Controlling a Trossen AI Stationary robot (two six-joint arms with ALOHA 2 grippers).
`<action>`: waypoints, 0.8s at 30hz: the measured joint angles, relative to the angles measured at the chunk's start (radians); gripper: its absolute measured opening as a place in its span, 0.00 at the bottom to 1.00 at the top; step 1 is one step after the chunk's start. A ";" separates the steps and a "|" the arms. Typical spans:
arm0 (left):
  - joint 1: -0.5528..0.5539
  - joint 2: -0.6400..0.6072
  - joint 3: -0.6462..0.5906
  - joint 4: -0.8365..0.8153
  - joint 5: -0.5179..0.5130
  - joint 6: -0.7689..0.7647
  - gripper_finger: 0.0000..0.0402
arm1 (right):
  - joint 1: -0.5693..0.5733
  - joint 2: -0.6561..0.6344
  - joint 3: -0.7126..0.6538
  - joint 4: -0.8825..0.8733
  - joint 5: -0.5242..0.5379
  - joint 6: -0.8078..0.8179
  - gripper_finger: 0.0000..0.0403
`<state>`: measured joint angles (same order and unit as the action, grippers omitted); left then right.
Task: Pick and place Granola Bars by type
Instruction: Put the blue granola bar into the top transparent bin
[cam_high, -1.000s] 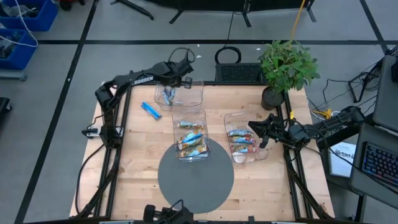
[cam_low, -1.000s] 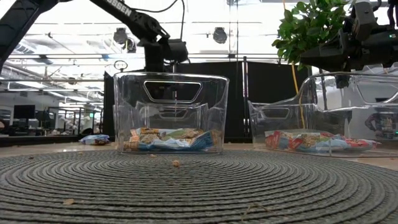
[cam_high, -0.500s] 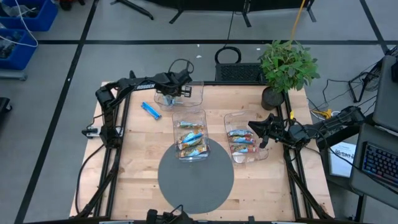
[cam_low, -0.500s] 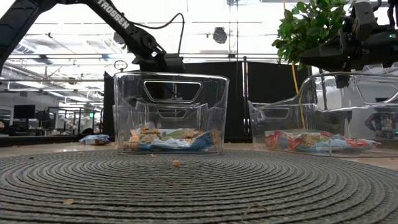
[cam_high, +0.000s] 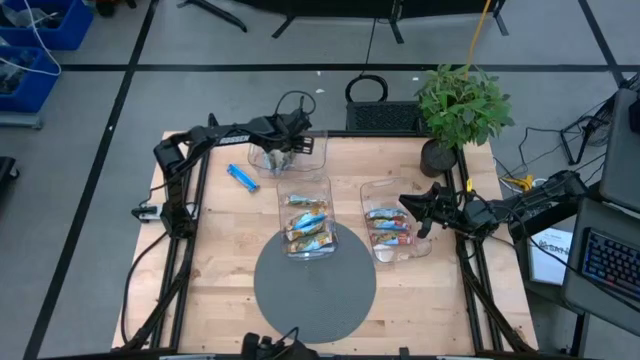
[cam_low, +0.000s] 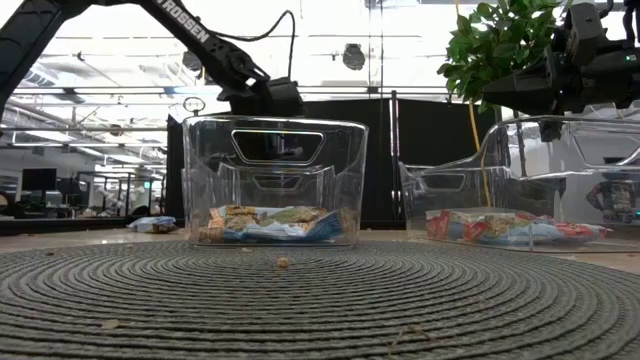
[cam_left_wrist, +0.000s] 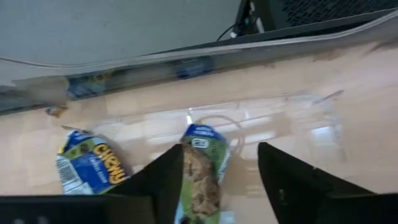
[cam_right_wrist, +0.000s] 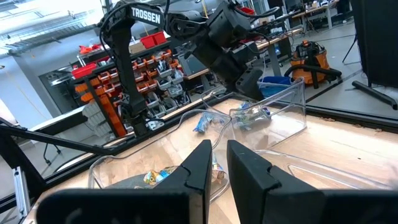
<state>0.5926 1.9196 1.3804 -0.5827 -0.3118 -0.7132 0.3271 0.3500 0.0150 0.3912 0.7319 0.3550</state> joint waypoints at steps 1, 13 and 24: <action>0.000 -0.006 0.000 0.006 0.007 0.000 0.54 | 0.000 0.000 0.000 0.000 0.000 0.000 0.11; 0.001 -0.229 0.000 0.048 0.081 0.394 0.75 | 0.000 0.000 0.000 0.000 0.000 0.000 0.11; 0.003 -0.464 0.001 -0.192 0.050 0.516 0.76 | 0.000 0.000 0.000 0.000 0.000 0.000 0.11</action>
<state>0.5953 1.4553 1.3815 -0.7748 -0.2616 -0.1968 0.3269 0.3500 0.0149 0.3912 0.7319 0.3546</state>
